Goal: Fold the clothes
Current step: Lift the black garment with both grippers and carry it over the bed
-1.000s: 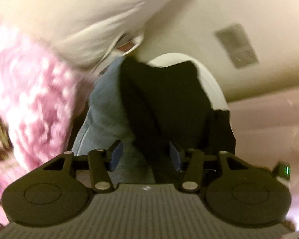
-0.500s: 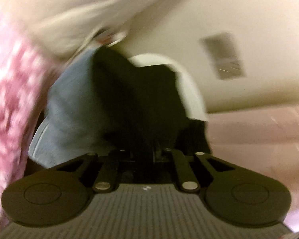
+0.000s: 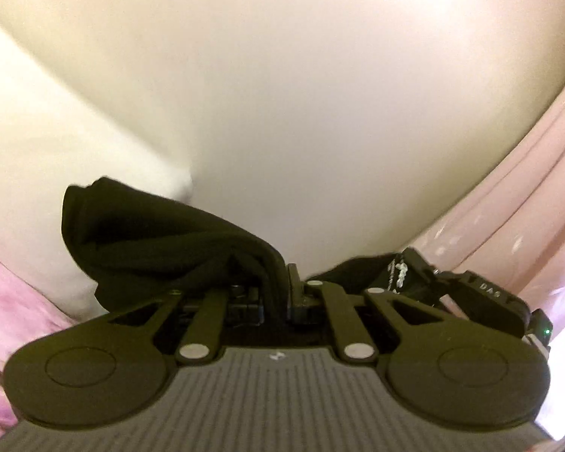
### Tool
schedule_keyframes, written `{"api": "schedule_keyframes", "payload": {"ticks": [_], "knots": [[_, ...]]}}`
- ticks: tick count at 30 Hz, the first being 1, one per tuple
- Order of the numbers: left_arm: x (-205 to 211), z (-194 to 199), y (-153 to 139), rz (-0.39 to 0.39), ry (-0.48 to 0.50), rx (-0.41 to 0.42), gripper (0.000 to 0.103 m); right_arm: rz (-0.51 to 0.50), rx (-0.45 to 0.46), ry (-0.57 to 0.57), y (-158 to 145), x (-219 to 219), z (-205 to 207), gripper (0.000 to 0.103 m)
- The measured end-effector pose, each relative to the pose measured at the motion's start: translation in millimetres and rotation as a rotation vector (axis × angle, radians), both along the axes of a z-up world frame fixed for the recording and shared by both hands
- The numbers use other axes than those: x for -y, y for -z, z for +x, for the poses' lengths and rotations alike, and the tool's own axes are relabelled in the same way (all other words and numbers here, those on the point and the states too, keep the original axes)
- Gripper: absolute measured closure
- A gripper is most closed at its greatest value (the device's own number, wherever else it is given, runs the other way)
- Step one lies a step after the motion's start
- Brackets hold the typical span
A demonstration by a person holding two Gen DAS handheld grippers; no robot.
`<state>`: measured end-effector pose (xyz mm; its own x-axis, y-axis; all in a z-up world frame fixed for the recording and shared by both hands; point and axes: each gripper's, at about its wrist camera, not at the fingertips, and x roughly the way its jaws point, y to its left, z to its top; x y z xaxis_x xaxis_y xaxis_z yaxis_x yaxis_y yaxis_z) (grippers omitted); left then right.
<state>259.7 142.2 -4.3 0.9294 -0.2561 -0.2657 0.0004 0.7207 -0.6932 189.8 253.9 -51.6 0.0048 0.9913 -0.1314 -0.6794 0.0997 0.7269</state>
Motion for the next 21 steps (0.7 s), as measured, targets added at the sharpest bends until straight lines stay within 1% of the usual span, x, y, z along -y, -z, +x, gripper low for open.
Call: {"api": "schedule_keyframes", "payload": {"ticks": [2,5,8,11,14,16,17,18,19,20,21], "knots": [[-14.0,-68.8,-25.9,0.018,-0.093,0.047,0.096,0.075,0.025,-0.111,-25.8,1.2,-41.3,0.099],[-28.0,-182.9,-58.3,0.041,-0.247,0.099,0.096,0.168,0.018,-0.279,-51.7,5.3,-105.5,0.099],[-31.3,-304.2,-87.1,0.097,-0.411,0.103,0.096,0.239,0.022,-0.464,-73.1,16.3,-186.6,0.099],[-26.6,-418.3,-104.2,0.155,-0.574,0.057,0.096,0.255,-0.007,-0.651,-83.5,30.9,-273.6,0.099],[-22.3,-517.2,-105.4,0.174,-0.724,-0.018,0.096,0.203,-0.044,-0.824,-76.1,42.3,-361.4,0.099],[-26.6,-580.9,-100.9,0.165,-0.824,-0.082,0.095,0.135,-0.062,-0.935,-70.4,54.5,-423.2,0.099],[-29.8,-608.1,-95.9,0.157,-0.876,-0.129,0.095,0.094,-0.066,-0.985,-66.5,60.9,-453.8,0.099],[-32.3,-634.3,-90.2,0.151,-0.932,-0.181,0.094,0.016,-0.029,-1.026,-57.0,66.8,-482.5,0.099],[-36.2,-655.4,-84.7,0.151,-0.964,-0.233,0.093,-0.063,0.008,-1.065,-47.5,72.7,-511.3,0.099],[-42.5,-678.6,-76.0,0.143,-1.001,-0.303,0.092,-0.143,0.046,-1.103,-38.0,78.7,-540.0,0.099],[-46.8,-697.5,-64.9,0.123,-1.042,-0.392,0.089,-0.223,0.083,-1.14,-28.5,84.6,-568.8,0.099]]}}
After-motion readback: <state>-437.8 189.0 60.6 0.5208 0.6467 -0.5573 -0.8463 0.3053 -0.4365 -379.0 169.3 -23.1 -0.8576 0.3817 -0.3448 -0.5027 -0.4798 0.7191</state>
